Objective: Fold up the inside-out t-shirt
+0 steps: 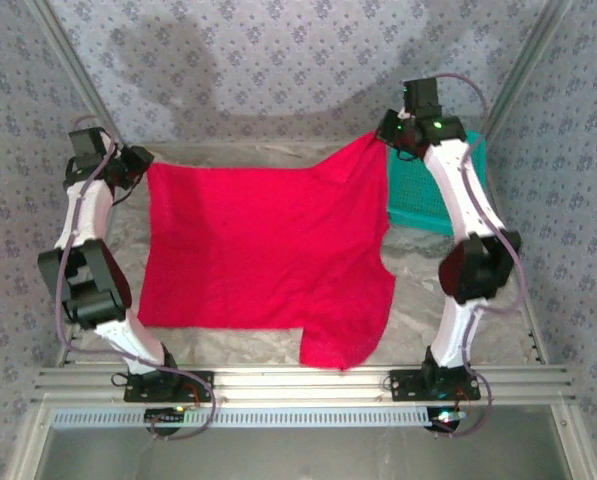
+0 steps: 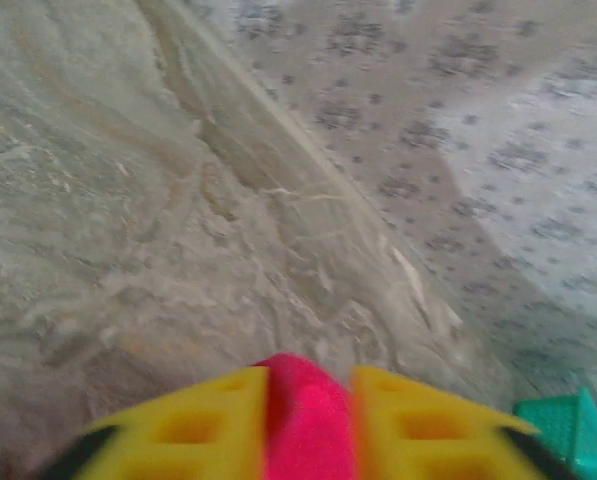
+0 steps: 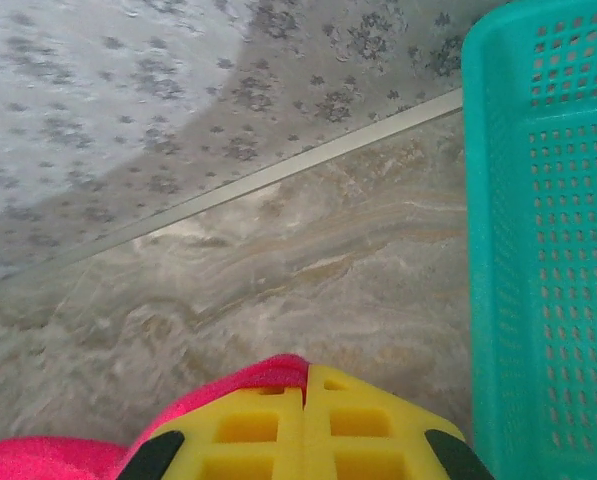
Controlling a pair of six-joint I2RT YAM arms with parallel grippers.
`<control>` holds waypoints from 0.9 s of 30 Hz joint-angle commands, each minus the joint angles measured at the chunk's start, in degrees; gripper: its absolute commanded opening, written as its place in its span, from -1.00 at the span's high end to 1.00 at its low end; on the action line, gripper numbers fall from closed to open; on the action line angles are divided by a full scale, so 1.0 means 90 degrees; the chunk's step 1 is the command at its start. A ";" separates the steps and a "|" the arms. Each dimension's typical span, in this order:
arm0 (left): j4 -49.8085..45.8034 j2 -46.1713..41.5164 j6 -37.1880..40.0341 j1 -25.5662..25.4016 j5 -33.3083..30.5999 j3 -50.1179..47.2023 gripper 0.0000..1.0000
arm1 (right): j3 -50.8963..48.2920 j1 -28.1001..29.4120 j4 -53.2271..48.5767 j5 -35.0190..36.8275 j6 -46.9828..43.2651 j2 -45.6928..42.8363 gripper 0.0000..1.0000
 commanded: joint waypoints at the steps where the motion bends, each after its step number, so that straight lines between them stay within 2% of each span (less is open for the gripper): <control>1: -0.0229 0.0491 0.0527 -0.0145 -0.0522 0.0768 -0.34 | 0.1847 0.0012 -0.1015 -0.0193 0.0229 0.1376 0.89; 2: -0.0501 0.0645 0.0533 -0.0165 -0.0584 0.0929 -0.50 | 0.2555 0.0054 -0.1504 -0.0254 0.0224 0.1830 0.89; 3: -0.0653 0.0674 0.0464 -0.0175 -0.0619 0.0945 -0.53 | 0.3051 0.0111 -0.1854 -0.0204 0.0223 0.2081 0.81; 4: -0.0648 0.0584 0.0377 -0.0190 -0.0662 0.0780 -0.54 | 0.3309 0.0188 -0.2157 -0.0212 0.0243 0.2230 0.48; 5: -0.0607 0.0375 0.0292 -0.0226 -0.0785 0.0520 -0.54 | 0.3320 0.0258 -0.2299 -0.0170 0.0225 0.2212 0.19; 6: -0.0585 0.0156 0.0273 -0.0276 -0.0909 0.0288 -0.54 | 0.3153 0.0328 -0.2296 -0.0041 0.0157 0.2113 0.06; 8: -0.0464 -0.0523 0.0414 -0.0524 -0.1201 -0.0425 -0.58 | 0.2164 0.0552 -0.2060 0.0106 0.0039 0.1588 -0.02; 10: -0.0177 -0.1183 0.0534 -0.0872 -0.1448 -0.1257 -0.72 | 0.0895 0.0772 -0.1560 0.0118 -0.0022 0.0975 -0.03; 12: 0.0414 -0.1784 0.0457 -0.1204 -0.1423 -0.2200 -0.98 | -0.0337 0.0975 -0.1039 0.0248 0.0005 0.0426 -0.04; 14: 0.1074 -0.2246 0.0298 -0.1567 -0.1387 -0.3138 -0.99 | -0.1567 0.1140 -0.0429 0.0311 0.0116 -0.0120 -0.03; 17: 0.1523 -0.2389 0.0068 -0.1935 -0.1398 -0.3828 -0.99 | -0.2904 0.1300 0.0447 -0.0066 0.0315 -0.0532 0.09; 22: 0.2444 -0.1816 -0.0216 -0.2057 -0.1257 -0.4221 -0.99 | -0.4027 0.1513 0.0909 -0.0441 0.0385 -0.0392 0.22; 27: 0.2026 -0.0391 -0.0258 -0.1882 -0.0863 -0.3513 -0.99 | -0.4714 0.1503 0.1033 -0.0392 0.0382 -0.0219 0.24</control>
